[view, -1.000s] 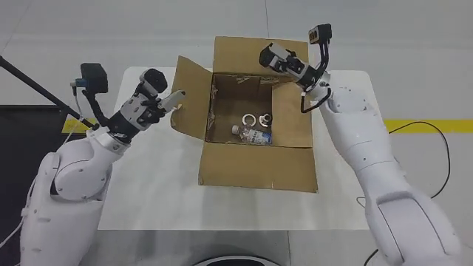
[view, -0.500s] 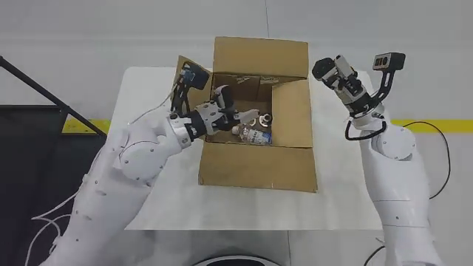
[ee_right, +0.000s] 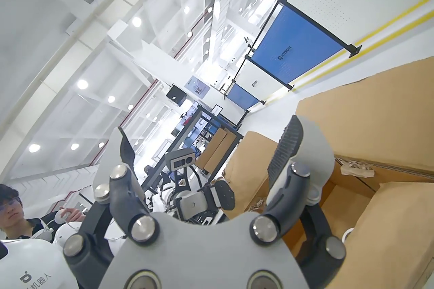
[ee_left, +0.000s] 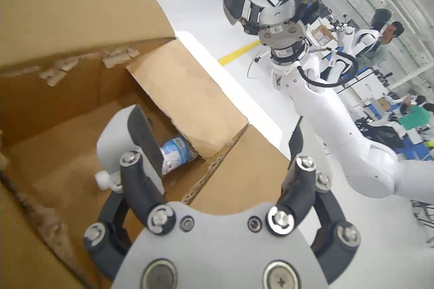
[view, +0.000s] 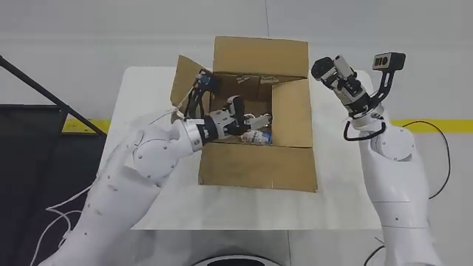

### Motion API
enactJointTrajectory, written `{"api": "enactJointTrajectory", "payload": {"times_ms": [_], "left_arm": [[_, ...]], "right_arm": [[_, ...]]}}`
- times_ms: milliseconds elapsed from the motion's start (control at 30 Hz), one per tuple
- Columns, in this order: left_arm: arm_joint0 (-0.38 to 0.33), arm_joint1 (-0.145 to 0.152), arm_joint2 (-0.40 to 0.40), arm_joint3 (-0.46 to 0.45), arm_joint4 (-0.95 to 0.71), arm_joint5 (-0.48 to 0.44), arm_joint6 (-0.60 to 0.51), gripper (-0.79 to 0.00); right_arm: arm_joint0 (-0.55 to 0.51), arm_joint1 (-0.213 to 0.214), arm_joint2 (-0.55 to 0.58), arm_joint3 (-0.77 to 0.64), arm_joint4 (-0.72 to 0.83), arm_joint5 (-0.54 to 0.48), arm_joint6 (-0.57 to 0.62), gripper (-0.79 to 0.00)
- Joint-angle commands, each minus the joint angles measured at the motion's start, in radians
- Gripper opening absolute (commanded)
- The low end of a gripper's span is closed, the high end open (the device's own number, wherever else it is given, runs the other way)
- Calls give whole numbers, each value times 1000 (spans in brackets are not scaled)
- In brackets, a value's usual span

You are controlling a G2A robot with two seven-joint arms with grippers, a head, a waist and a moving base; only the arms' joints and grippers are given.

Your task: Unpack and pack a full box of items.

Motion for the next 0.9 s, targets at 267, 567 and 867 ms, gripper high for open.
{"api": "enactJointTrajectory", "payload": {"times_ms": [267,567,867], "left_arm": [[-233,-89,222,279,-289,224,-38,0],[-306,-139,306,454,-344,272,-2,0],[-339,-172,340,551,-363,278,11,0]], "right_arm": [[-24,14,29,0,20,-29,38,0],[-28,25,44,2,32,-26,52,0],[-27,31,37,-3,36,-25,50,0]]}}
